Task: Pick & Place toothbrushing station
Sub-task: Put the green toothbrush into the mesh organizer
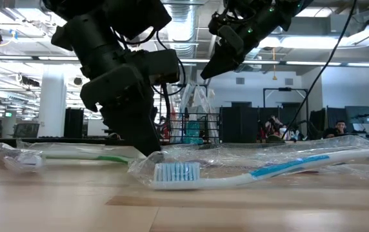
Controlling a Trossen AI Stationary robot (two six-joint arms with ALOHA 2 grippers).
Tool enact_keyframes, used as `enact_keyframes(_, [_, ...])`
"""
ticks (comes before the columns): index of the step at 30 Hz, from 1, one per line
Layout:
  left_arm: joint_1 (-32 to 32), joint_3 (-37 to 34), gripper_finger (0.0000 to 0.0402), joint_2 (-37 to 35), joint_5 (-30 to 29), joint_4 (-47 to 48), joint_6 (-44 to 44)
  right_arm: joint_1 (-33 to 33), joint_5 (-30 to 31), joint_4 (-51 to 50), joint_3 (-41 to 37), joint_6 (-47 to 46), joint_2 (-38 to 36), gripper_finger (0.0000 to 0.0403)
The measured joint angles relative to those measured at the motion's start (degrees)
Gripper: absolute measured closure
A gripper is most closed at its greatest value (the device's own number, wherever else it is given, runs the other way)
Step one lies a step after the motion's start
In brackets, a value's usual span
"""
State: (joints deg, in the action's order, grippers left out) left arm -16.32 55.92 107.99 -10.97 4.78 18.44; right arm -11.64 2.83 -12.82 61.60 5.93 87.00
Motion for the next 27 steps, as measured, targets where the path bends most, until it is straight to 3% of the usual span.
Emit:
enact_keyframes(6, [0.02,0.00,0.0269,0.02,0.66,0.28,0.02,0.00,0.00,-0.02,0.00,0.00,0.00,0.0321])
enact_keyframes(19, [0.07,0.07,0.0391,-0.01,2.43,2.28,-0.02,0.00,-0.02,-0.02,0.00,0.00,0.00,0.0321])
enact_keyframes(27, [0.04,-0.11,0.0396,-0.61,2.29,2.11,-0.11,0.00,-0.01,-0.02,0.00,0.00,0.00,0.0321])
